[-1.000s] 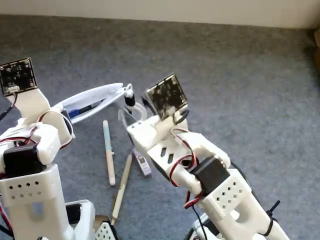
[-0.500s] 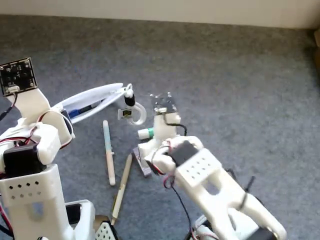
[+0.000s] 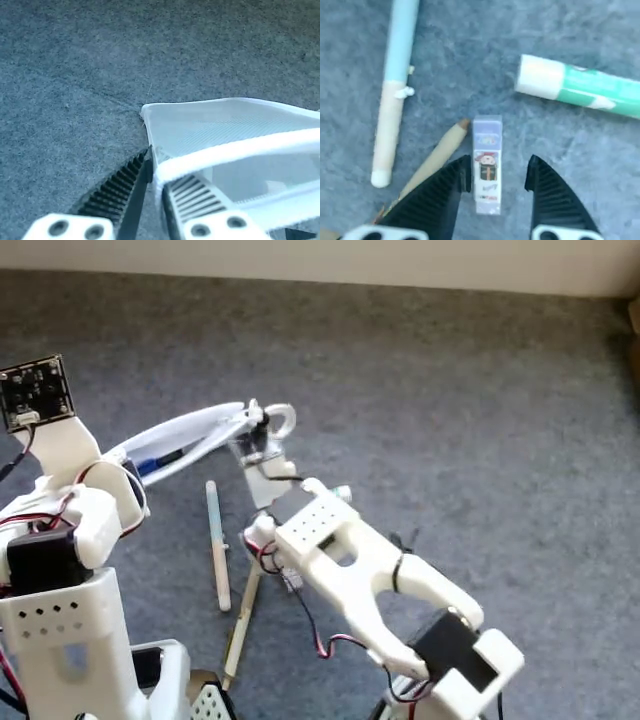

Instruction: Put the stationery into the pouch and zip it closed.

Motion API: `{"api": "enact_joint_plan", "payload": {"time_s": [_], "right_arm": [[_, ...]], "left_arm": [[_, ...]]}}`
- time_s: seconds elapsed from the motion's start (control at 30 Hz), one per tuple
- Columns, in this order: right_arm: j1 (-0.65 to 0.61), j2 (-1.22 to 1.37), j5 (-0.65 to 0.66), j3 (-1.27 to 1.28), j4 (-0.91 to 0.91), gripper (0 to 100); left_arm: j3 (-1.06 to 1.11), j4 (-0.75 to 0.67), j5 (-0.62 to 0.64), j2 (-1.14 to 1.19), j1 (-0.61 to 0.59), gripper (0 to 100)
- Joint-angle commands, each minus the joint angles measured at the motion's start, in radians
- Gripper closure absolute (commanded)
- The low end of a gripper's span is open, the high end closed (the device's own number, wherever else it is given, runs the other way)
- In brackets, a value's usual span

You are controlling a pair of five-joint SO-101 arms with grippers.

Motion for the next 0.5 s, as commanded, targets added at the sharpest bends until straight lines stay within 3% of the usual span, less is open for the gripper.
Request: {"api": "enact_joint_plan", "payload": {"time_s": [0.0,0.3,0.47], "right_arm": [[-0.028,0.028,0.014,-0.079,0.005,81.7],[0.001,0.202,0.014,-0.079,0.012,82.6],[0.053,0.202,0.018,-0.084,0.03,99.8]], "left_arm": [[-0.012,-0.018,-0.002,-0.004,0.018,99],[-0.015,-0.018,-0.002,-0.004,0.018,99],[-0.012,-0.018,-0.002,-0.004,0.018,99]]}}
